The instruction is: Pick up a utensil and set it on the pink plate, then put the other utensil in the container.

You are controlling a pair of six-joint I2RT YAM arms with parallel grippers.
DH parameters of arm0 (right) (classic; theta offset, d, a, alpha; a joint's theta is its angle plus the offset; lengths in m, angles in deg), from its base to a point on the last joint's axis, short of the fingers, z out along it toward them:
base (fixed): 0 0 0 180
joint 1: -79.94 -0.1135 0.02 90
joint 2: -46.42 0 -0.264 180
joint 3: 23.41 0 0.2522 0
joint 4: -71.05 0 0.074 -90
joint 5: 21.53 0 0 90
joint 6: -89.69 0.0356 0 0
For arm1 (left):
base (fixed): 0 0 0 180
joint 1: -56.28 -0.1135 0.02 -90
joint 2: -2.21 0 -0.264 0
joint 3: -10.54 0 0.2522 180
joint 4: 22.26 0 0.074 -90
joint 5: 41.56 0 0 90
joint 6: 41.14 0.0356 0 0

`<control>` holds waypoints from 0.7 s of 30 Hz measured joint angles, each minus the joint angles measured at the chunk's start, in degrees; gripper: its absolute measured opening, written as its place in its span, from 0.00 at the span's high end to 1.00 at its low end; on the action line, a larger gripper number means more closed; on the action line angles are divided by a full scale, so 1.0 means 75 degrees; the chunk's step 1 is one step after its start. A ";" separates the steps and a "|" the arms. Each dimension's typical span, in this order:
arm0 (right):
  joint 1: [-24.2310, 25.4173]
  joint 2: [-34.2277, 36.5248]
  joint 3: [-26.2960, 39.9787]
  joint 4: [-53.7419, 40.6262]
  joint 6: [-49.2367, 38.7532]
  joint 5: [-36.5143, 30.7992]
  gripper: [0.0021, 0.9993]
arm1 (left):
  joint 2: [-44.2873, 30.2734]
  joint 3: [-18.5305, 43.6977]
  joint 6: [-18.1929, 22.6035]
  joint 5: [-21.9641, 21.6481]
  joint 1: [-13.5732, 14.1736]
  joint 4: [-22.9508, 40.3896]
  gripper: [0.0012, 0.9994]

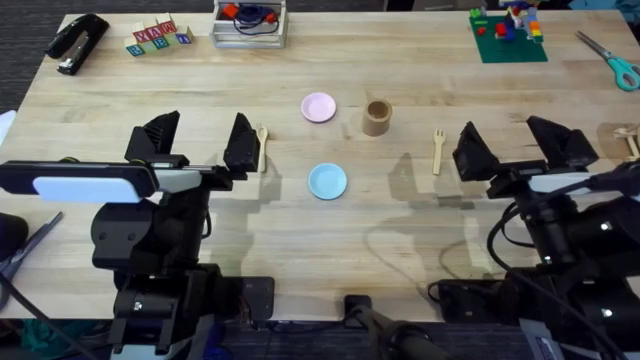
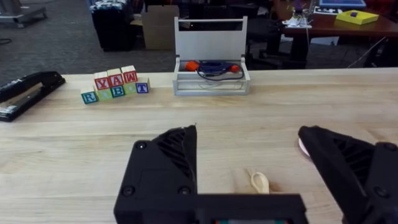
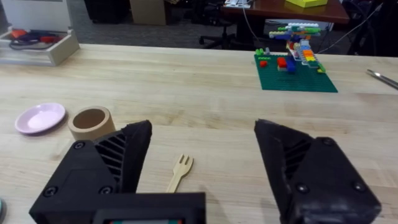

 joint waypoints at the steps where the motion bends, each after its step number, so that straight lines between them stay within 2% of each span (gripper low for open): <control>1: 0.0000 0.0000 0.0000 0.0000 0.0000 0.0000 0.00 | 0.0000 0.0000 0.0000 0.0000 0.0000 0.0000 0.01; 16: 0.0000 0.0003 0.0003 -0.0003 -0.0246 0.0006 0.00 | 0.0000 0.0010 0.0179 -0.0003 0.0000 0.0000 0.01; 19: 0.0000 0.0006 0.0059 -0.0097 -0.0411 0.0009 0.00 | 0.0000 0.0160 0.0222 -0.0032 0.0000 0.0378 0.01; 21: 0.0000 0.0020 0.0209 -0.0317 -0.0465 0.0020 0.00 | 0.0000 0.0476 0.0230 -0.0055 0.0000 0.0978 0.01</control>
